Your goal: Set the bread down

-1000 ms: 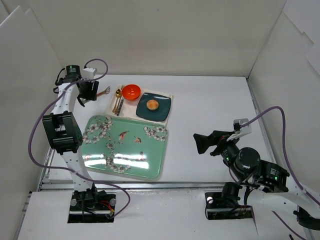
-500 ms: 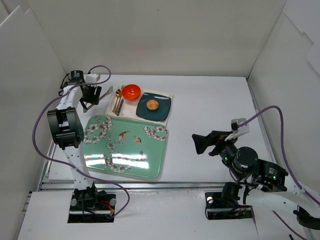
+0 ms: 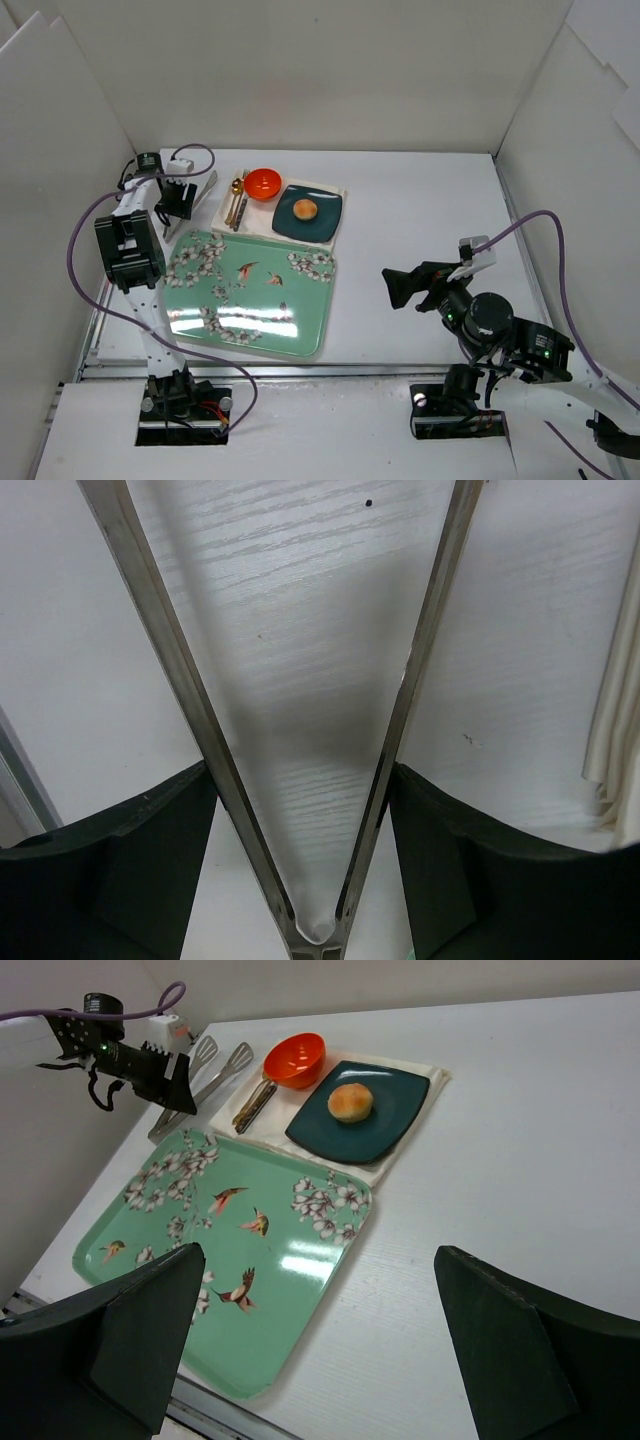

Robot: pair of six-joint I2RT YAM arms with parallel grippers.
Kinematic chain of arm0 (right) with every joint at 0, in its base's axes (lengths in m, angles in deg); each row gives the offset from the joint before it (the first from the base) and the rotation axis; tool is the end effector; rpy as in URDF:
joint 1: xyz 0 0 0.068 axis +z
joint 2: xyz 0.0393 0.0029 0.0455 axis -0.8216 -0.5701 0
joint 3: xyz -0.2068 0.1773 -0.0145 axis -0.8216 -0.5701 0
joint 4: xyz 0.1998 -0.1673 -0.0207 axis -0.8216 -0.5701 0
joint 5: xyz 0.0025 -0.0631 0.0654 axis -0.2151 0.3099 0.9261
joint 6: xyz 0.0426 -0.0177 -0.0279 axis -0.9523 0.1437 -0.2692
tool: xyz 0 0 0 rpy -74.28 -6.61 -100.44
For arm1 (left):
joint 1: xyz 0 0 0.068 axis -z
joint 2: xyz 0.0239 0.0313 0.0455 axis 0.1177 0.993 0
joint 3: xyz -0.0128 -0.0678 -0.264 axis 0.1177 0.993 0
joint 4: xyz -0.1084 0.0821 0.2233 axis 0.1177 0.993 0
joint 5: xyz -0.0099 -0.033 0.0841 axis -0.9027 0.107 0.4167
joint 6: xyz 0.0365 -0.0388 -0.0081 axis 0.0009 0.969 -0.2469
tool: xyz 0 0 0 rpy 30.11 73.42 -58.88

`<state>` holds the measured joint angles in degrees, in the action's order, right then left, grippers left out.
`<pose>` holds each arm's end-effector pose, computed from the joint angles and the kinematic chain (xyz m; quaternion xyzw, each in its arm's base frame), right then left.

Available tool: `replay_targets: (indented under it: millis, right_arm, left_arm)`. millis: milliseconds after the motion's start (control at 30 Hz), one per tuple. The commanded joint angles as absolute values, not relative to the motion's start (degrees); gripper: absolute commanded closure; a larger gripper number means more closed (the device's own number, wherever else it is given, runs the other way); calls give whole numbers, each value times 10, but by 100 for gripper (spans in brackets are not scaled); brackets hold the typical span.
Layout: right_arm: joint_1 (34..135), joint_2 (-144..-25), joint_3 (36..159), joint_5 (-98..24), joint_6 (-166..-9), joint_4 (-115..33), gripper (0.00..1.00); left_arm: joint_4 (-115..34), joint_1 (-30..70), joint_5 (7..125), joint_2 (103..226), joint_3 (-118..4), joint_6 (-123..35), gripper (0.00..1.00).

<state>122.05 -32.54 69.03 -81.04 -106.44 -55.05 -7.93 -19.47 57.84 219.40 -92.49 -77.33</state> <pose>0.0616 0.0898 0.3823 -0.0152 0.6889 0.3504 0.6344 0.4943 0.1011 0.1872 0.1148 0.9343 -0.0392 0.3352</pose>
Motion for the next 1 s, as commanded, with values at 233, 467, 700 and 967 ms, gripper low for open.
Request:
replay_targets:
  millis: [233,467,700,967]
  right_arm:
    - [1223,-344,704,-818,-1069,-522,2]
    - [1221,-337,703,-813,-1069,-522,3]
    - [1222,-348,703,-823,-1067,-521,2]
    - [1223,-372,716,-858,-1083,-524,2]
  left_arm:
    - [-124,-204,560,2179,-952,-795,30]
    - [-129,-204,566,2130,-942,-783,3]
    - [-169,-204,592,2007,-926,-713,0]
    - [-171,-141,541,1844,-887,-509,0]
